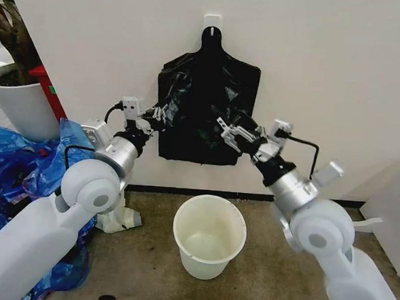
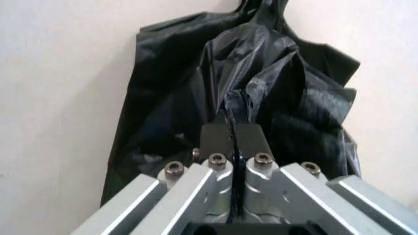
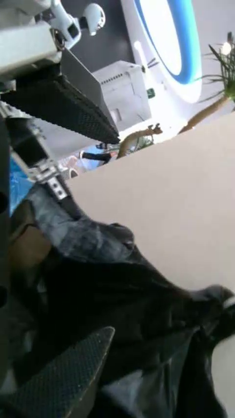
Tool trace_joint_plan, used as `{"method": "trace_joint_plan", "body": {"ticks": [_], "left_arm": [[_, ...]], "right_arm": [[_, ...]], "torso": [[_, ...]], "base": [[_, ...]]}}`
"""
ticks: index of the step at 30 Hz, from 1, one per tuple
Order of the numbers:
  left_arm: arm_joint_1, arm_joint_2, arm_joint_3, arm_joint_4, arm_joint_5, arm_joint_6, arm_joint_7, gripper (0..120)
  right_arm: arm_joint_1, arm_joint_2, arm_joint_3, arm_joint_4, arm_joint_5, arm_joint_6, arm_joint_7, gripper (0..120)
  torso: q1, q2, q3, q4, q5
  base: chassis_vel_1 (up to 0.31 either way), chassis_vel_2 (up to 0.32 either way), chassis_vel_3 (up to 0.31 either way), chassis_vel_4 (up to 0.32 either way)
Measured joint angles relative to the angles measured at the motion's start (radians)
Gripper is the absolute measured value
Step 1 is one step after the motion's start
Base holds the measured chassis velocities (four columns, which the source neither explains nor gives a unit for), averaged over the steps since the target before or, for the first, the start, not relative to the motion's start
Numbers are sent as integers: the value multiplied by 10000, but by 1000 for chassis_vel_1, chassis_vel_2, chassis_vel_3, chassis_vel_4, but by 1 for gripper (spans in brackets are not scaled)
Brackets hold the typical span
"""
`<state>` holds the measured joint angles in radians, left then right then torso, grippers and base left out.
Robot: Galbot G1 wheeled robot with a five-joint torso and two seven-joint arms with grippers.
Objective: Place the garbage bag over the trash bin.
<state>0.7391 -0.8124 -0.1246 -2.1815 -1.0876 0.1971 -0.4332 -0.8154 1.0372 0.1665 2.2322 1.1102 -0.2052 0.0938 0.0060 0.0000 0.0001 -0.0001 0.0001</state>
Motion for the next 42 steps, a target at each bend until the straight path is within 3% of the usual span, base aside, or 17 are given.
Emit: {"method": "trace_joint_plan", "body": {"ticks": [5,13,29,42], "left_arm": [[18,6,-5,-34,-1,11,-15,0],[-22,12,-7,-67,1,43,-17,0],[61,35,-35,-308,-5,71,20,0],[-123,6,-48,-287,-125,72,50,0]], "right_arm": [[1022,-44,-633,-297,349,-132,291,100],[2422,480,-2120,-1386,-215,-176,2327,100],[4022,700,-2819,-2589,-388,-918,3840,100],[4106,262,-2748,-3032,-333,-1372,3785,100]], "torso": [[0,0,0,-2,-1],[0,0,1,1,-3],[0,0,0,0,-3],[0,0,-1,-2,0]], "base": [[0,0,0,0],[0,0,0,0],[0,0,0,0],[0,0,0,0]]}}
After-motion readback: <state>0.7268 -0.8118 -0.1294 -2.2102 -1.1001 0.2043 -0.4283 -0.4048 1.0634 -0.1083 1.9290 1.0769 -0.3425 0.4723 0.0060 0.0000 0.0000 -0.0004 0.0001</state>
